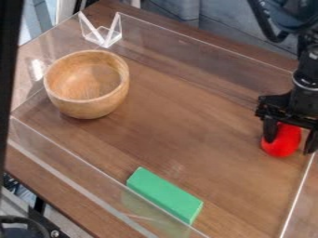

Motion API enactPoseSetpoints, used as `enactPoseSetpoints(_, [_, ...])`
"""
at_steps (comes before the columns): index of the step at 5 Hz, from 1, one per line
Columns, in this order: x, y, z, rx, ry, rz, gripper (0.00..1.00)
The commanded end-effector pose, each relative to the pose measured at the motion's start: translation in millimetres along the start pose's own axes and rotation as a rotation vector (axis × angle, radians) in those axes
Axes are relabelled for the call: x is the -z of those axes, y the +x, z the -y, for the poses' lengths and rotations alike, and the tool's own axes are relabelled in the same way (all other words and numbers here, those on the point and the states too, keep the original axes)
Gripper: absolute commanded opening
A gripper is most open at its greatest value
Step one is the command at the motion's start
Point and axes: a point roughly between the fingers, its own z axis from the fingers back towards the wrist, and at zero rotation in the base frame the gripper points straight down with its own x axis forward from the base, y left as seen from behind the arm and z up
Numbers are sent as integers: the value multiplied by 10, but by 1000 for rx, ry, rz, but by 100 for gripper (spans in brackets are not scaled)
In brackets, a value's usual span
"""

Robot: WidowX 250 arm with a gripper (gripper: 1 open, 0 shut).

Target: Move the red fruit to the right

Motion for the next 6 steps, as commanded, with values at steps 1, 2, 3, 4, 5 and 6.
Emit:
enactPoseSetpoints(1, [33, -90, 9, -15, 9, 0, 100])
enactPoseSetpoints(2, [43, -104, -49, -64, 20, 2, 100])
enactPoseSetpoints(3, [53, -154, 16, -99, 30, 6, 0])
enactPoseSetpoints(4, [64, -228, 97, -135, 38, 19, 0])
enactPoseSetpoints(5, [46, -187, 142, -205, 46, 37, 0])
enactPoseSetpoints(6, [40, -132, 140, -269, 67, 64, 0])
